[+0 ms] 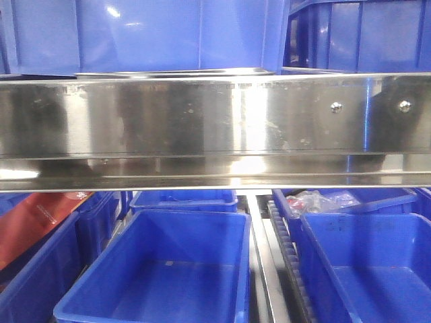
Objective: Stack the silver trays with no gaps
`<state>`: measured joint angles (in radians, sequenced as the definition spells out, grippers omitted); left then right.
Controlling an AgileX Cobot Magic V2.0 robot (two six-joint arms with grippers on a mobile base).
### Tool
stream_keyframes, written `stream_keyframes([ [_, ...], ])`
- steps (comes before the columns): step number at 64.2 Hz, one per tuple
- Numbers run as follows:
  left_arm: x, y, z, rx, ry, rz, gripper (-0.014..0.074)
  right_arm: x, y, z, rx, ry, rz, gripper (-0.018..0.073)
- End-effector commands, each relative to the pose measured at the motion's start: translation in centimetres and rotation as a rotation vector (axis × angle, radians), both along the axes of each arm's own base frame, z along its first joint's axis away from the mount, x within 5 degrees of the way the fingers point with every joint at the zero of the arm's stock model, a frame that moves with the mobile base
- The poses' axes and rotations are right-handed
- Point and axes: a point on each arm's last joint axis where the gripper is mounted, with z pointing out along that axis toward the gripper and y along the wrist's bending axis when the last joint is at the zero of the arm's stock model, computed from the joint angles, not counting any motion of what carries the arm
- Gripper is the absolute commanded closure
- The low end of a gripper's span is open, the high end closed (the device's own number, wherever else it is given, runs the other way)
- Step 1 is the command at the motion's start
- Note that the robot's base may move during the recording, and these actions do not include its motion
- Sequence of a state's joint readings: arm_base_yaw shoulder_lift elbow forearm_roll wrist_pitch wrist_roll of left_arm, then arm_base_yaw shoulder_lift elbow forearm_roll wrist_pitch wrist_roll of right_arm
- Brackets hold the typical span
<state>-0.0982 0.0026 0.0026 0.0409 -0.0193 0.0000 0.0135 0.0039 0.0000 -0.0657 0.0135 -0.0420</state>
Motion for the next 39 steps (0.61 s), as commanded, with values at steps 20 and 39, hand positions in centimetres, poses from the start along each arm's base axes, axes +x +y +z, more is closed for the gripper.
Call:
stream_keyframes([
  [20,-0.1,0.0,0.4,-0.003,-0.033,-0.007,0.0602,-0.2,0.1,1.0,-0.006,-0.111,0.005,0.0629],
  [39,-0.1,0.0,0.3,-0.003,-0.029,-0.007,0.0602,-0.2,0.1,1.3,-0.003,-0.151,0.008,0.0629],
])
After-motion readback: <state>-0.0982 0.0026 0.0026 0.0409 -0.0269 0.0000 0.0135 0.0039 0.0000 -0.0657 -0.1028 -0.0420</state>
